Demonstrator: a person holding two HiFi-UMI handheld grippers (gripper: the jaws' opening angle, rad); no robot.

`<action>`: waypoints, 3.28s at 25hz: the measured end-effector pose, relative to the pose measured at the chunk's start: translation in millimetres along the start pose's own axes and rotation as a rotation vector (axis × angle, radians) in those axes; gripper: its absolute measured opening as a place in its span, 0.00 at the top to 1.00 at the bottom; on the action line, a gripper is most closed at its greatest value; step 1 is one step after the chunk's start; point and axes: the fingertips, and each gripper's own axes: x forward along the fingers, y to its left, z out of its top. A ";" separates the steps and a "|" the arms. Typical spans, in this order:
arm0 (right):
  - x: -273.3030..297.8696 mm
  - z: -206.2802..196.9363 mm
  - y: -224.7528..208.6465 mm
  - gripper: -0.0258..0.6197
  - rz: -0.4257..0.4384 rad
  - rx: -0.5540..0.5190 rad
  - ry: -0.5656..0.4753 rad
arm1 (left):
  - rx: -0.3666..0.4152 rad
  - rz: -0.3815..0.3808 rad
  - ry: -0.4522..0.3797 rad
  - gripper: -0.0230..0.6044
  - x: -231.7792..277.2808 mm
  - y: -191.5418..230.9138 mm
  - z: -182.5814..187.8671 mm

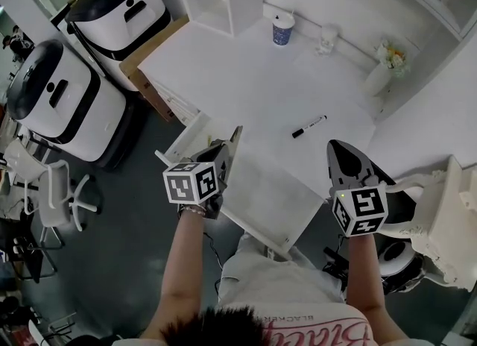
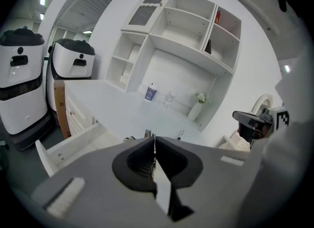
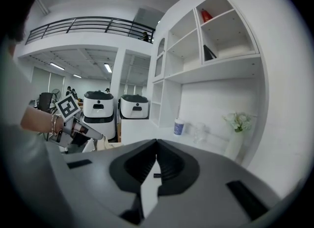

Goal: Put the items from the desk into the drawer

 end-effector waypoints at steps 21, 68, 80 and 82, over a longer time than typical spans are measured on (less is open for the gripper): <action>4.7 -39.5 0.8 0.95 -0.002 -0.006 0.106 | -0.322 0.139 0.208 0.94 59.0 45.0 -102.3; -2.9 -72.3 -1.7 0.95 0.012 -0.102 0.219 | -0.186 0.429 0.303 0.57 101.8 93.3 -143.4; -0.4 -61.8 -2.6 0.95 0.026 -0.047 0.146 | -0.019 0.363 0.120 0.57 63.2 62.2 -67.4; -1.3 -57.4 -3.8 0.95 0.027 -0.039 0.129 | 0.029 0.356 0.085 0.57 55.8 54.8 -52.7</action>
